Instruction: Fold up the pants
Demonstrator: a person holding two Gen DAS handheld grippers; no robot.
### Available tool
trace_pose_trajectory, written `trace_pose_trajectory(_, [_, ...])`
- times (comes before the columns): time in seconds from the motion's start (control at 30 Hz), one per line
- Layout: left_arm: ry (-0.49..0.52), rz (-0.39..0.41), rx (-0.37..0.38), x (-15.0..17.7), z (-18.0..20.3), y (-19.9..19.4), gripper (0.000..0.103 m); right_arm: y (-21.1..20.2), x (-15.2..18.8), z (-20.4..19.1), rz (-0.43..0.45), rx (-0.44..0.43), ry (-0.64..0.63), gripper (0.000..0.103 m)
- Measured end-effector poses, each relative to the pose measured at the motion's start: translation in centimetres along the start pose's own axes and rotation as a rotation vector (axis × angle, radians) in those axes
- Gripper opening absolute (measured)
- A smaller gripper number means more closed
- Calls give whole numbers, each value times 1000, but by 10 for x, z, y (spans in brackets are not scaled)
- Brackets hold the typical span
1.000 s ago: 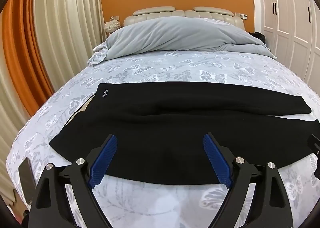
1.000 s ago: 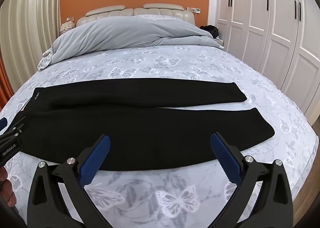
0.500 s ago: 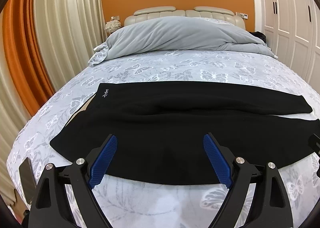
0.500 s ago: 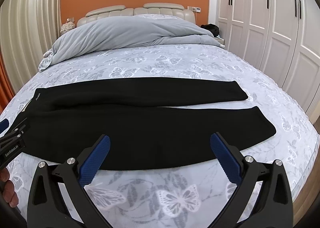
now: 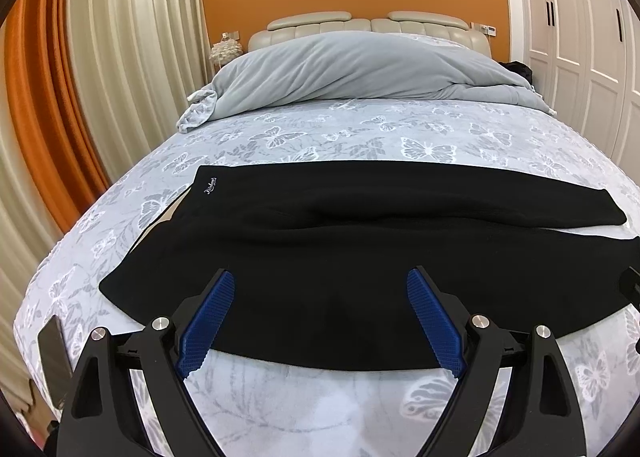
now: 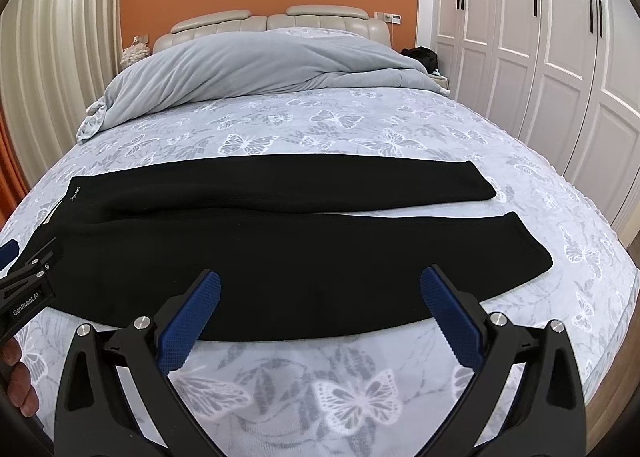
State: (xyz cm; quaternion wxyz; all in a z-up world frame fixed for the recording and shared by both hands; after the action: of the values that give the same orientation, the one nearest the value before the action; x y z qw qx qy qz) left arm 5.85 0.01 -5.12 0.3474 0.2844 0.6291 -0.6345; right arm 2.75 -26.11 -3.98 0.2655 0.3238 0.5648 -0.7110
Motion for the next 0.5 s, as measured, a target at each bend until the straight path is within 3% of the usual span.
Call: trace_pose_trajectory(0.5, [1,-1,0,1,0,1,86,0,0,2,-3,-1,3,98])
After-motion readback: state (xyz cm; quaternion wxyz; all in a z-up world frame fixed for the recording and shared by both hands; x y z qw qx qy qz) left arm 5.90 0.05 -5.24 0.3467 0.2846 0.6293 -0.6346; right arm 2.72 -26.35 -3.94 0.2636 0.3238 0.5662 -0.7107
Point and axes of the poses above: each gripper's, at about its wrist camera, not at the fingertips, and y roughly the way its jaws point, z to its right, x to its underside, the point moved 7 cm from there along y, roughly the way its jaws point, and after that the axes turned 11 degrees about -y, right-handed, at the moved point
